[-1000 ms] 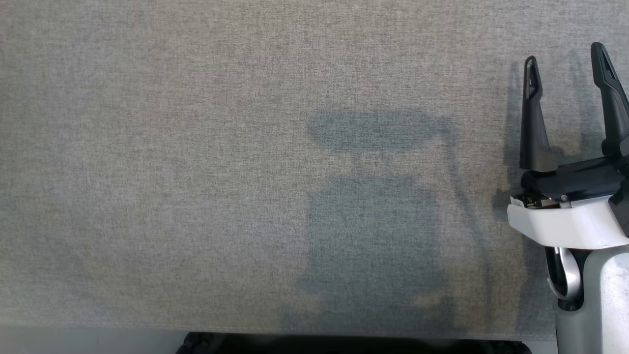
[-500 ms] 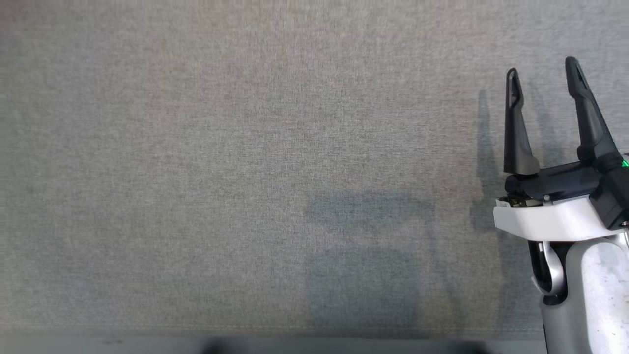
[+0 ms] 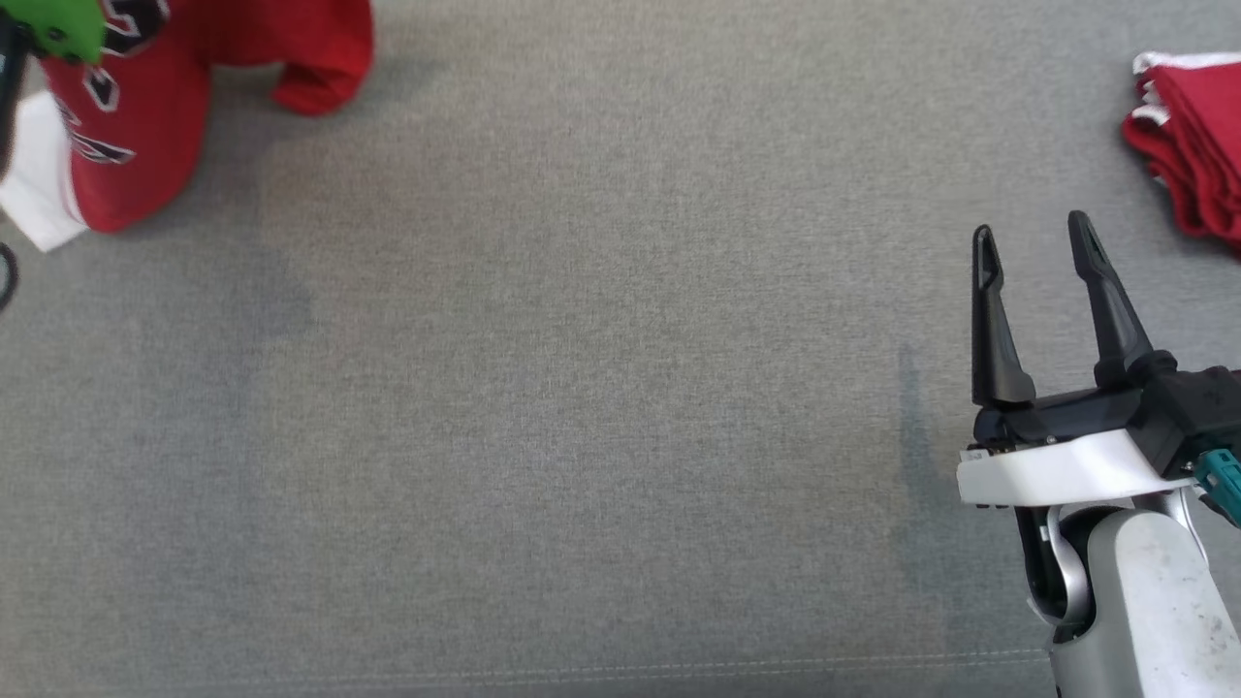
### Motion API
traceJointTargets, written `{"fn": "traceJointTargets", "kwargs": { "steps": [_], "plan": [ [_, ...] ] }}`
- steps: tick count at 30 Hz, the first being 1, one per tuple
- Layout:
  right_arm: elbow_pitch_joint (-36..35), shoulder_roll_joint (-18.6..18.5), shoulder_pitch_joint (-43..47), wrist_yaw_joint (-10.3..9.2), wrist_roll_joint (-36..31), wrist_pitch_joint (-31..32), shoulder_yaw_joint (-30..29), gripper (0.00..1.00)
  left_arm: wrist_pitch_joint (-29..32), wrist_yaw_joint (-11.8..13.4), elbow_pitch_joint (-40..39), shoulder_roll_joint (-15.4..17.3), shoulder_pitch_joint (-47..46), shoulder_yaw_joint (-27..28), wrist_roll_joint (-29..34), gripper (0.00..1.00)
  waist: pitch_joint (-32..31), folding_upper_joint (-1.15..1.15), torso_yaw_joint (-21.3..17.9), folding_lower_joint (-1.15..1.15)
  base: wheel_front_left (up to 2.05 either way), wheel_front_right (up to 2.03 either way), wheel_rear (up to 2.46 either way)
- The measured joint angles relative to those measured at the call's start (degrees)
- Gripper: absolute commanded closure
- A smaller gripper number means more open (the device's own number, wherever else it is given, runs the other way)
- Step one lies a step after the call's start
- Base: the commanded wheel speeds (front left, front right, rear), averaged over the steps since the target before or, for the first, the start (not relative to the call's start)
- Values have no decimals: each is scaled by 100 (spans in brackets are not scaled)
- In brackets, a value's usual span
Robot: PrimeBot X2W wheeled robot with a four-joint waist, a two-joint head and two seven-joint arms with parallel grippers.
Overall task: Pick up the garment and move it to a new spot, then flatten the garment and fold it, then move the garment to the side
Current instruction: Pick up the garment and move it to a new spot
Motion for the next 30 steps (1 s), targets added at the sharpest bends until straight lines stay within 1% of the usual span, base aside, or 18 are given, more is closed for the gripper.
{"fn": "traceJointTargets", "kwargs": {
  "steps": [4,10,14,17,19,22,25,26,28,30],
  "plan": [
    [141,1,129,0,136,-55,26,0,178,0,-347,-319,411,-227,-169,100,-435,0,-134,0,0,0,0],
    [241,1,261,0,259,-109,37,0,212,33,-789,-1029,1099,-500,-378,100,-822,0,-509,0,0,0,0],
    [282,-1,295,0,354,-136,81,0,14,179,-887,-1588,1434,-632,-514,100,-907,0,-824,0,0,0,0],
    [311,0,282,-1,425,-153,157,0,-202,320,-748,-1970,1630,-701,-554,100,-896,0,-1062,0,0,0,0],
    [330,-1,252,0,468,-159,229,0,-380,361,-594,-2150,1727,-730,-613,100,-863,0,-1213,0,0,0,0],
    [364,-2,169,0,547,-176,319,0,-627,487,-279,-2309,1853,-816,-688,100,-772,0,-1428,0,0,0,0],
    [381,-1,101,-1,633,-177,414,0,-784,567,34,-2366,1929,-954,-750,100,-642,0,-1620,0,0,0,0],
    [381,-1,101,-1,633,-177,414,0,-784,567,34,-2366,1929,-954,-750,100,-642,0,-1620,0,0,0,0],
    [377,-1,37,0,686,-178,442,0,-851,594,165,-2377,1965,-1127,-787,100,-546,-1,-1739,0,0,0,0],
    [389,-1,16,0,731,-181,488,0,-899,619,148,-2381,2053,-1362,-1035,100,-457,-1,-1860,0,0,0,0]
  ]
}}
